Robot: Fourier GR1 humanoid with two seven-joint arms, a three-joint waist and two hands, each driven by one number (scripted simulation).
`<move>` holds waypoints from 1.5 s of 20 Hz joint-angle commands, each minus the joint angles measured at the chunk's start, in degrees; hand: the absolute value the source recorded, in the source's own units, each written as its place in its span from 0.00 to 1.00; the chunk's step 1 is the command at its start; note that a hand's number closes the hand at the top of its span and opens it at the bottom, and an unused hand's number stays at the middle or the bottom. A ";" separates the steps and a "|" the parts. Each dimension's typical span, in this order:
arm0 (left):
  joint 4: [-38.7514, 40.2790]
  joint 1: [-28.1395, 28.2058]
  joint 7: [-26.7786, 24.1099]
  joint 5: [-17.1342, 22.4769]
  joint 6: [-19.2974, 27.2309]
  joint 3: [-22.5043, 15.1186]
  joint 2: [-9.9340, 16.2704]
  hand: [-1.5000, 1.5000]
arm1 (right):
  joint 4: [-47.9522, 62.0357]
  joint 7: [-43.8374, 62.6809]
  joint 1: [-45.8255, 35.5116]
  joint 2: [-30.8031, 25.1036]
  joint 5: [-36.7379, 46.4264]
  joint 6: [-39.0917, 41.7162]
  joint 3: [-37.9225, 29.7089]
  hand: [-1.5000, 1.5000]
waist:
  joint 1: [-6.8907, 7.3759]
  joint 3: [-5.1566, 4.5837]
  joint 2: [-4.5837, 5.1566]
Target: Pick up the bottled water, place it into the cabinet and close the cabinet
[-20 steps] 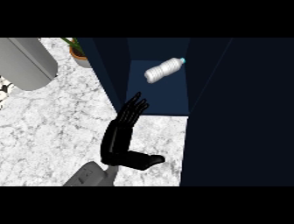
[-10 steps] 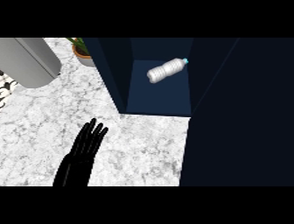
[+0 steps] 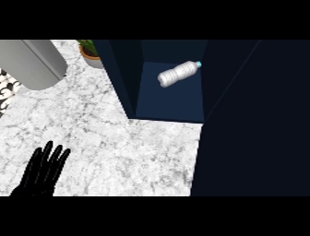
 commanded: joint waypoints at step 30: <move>-1.13 7.48 -4.37 6.48 -17.83 11.82 15.96 0.00 | 5.62 34.45 -37.35 15.87 -7.67 4.79 7.57 1.00 | 5.94 -0.44 2.89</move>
